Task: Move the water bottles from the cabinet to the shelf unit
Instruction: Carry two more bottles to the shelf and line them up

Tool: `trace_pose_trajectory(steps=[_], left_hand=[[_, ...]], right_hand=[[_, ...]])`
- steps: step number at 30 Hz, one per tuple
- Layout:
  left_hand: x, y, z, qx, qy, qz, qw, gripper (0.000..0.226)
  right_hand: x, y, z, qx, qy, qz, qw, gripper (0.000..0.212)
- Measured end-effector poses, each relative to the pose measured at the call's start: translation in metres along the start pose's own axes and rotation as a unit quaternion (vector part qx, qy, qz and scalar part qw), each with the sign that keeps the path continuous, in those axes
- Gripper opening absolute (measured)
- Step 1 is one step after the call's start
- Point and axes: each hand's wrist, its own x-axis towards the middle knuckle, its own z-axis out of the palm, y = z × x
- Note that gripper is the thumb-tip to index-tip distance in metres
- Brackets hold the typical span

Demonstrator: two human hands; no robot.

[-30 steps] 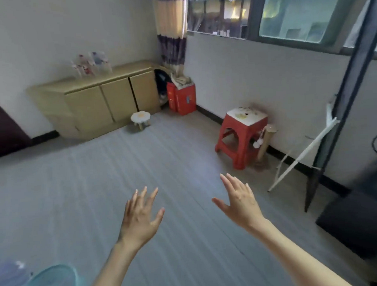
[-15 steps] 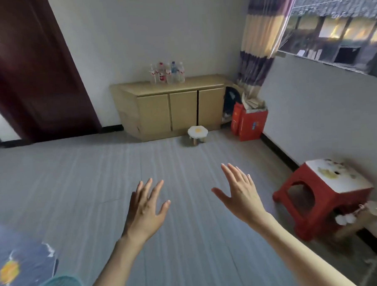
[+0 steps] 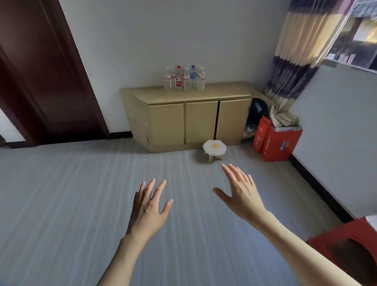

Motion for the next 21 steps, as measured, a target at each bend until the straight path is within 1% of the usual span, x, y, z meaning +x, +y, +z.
trace_pose_trajectory(steps=[4,8,15,21], left_hand=[[0.107,-0.007,0.001,-0.007,0.01,0.01,1.0,0.082],[0.195,-0.014,0.013,-0.011,0.007,0.022,1.0,0.08],[0.333,-0.044,0.056,-0.009,-0.025,0.009,1.0,0.08],[0.482,-0.051,0.068,0.006,0.011,0.018,1.0,0.077]], right_hand=[[0.098,0.006,0.002,0.004,0.016,-0.003,1.0,0.072],[0.182,0.02,0.009,-0.001,0.013,0.0,1.0,0.072],[0.34,0.053,0.037,0.007,0.002,0.002,1.0,0.071],[0.498,0.084,0.044,0.019,0.022,-0.009,1.0,0.069]])
